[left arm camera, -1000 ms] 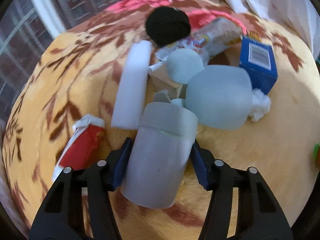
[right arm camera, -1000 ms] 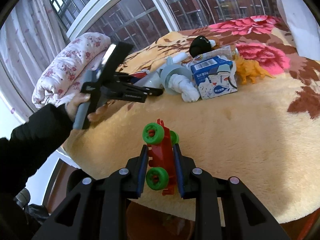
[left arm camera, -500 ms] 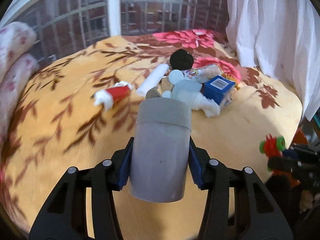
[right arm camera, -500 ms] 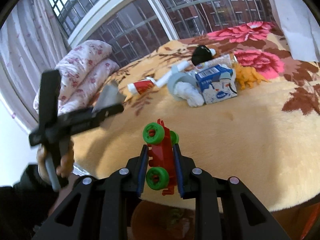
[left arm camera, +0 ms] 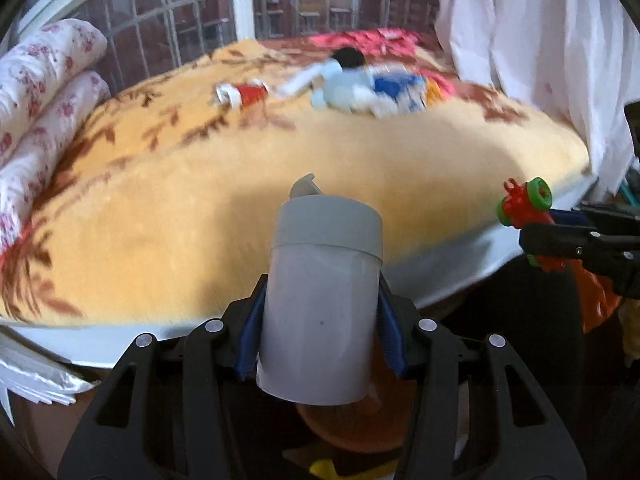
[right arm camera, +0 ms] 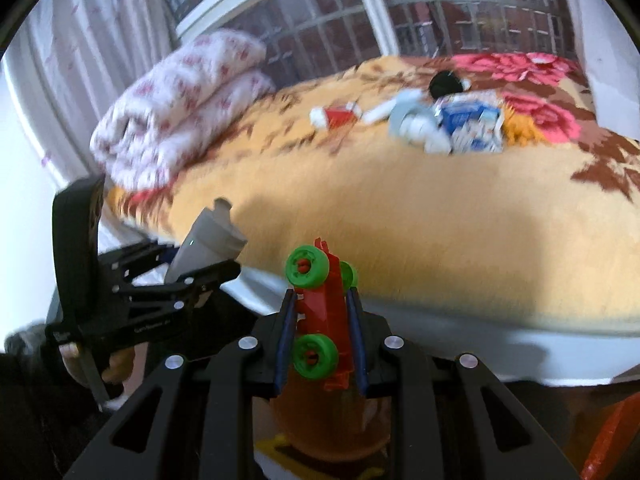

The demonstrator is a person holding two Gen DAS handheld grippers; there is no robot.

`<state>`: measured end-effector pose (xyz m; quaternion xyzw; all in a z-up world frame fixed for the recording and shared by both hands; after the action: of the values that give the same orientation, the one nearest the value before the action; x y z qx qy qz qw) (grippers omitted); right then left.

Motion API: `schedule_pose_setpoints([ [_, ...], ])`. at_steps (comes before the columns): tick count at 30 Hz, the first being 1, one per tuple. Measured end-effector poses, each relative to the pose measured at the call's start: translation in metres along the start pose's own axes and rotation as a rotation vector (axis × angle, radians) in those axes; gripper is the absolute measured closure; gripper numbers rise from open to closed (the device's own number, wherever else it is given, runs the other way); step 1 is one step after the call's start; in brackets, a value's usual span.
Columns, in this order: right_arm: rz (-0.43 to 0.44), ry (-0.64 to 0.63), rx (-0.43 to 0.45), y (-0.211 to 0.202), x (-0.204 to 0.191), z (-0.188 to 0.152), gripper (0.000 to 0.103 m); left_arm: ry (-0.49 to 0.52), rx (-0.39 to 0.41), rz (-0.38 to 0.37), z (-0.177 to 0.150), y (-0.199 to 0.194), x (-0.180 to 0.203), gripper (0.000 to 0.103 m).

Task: Collect trash
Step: 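Carry the car and cup to the orange bucket and release both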

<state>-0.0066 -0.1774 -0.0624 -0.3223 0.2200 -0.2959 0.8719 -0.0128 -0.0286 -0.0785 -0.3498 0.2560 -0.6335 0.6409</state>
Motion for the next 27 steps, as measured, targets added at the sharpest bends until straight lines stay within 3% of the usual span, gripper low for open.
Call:
schedule_pose_setpoints([
  [7,0.062,-0.156,-0.212,0.033,-0.024,-0.055,0.078,0.145,-0.136,-0.024,-0.066,0.034,0.011,0.055],
  [13,0.083,-0.297,-0.353,0.074,-0.018,-0.089,0.078,0.315,-0.246,0.012,-0.106,0.074,0.017,0.055],
  [21,0.121,-0.338,-0.469,0.130,-0.012,-0.117,0.078,0.341,-0.389,0.072,-0.123,0.117,0.004,0.055],
  [27,0.135,-0.350,-0.499,0.147,-0.009,-0.122,0.078,0.329,-0.459,0.088,-0.130,0.136,-0.003,0.054],
])
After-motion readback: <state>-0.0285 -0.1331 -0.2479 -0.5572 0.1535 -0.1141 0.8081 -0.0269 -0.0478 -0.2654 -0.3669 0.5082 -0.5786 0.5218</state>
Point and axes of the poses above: each gripper's, at about its wrist camera, not at the fingertips, and y roughly the way its jaws point, x to its right, z to its top, the point moved 6 cm from there along y, roughly the way its jaws point, and after that the axes turned 10 degrees about -y, right-handed, at the moved point
